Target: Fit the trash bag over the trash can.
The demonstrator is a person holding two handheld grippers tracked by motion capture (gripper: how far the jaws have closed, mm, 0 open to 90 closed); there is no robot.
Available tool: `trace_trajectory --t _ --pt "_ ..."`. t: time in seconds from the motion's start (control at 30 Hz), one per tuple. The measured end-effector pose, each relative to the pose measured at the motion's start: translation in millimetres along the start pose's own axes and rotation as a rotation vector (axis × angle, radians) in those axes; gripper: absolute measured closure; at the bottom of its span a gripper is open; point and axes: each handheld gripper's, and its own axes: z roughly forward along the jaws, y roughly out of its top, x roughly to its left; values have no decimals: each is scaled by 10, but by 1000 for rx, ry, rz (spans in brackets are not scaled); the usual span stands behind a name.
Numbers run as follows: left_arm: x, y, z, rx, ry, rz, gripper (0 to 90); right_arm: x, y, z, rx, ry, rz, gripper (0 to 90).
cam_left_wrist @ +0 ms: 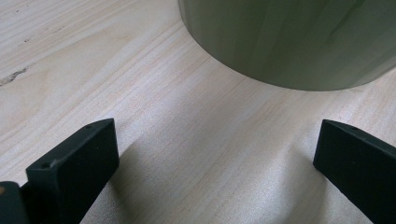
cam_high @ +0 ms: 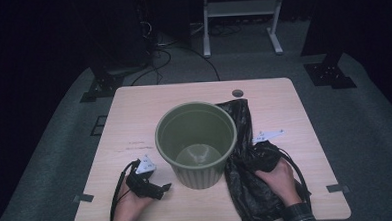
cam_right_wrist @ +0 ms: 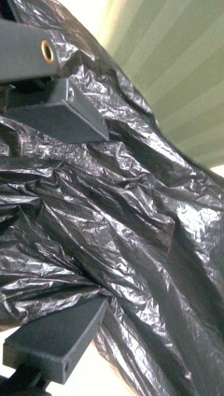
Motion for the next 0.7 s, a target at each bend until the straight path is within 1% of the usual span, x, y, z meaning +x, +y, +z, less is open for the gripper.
trace_trajectory --t 0.03,0.23,0.37,0.47,0.57,0.6,0.67,0.7 --pt "0 0 0 0 -1 0 0 33 19 26 2 6 -3 164" --pt "0 0 0 0 0 0 0 124 63 112 -8 7 -19 164" --pt "0 0 0 -1 0 0 0 215 101 173 1 -27 -43 173" --pt "0 0 0 -1 0 0 0 275 119 210 4 -61 -66 202" --pt "-1 0 0 0 0 0 0 308 120 217 10 -99 -97 275" --pt "0 -1 0 -1 0 0 0 319 117 213 9 -113 -115 340" --pt "0 -1 0 -1 0 0 0 325 112 198 0 -104 -121 457" --pt "0 0 0 0 0 0 0 328 110 192 -3 -101 -124 534"
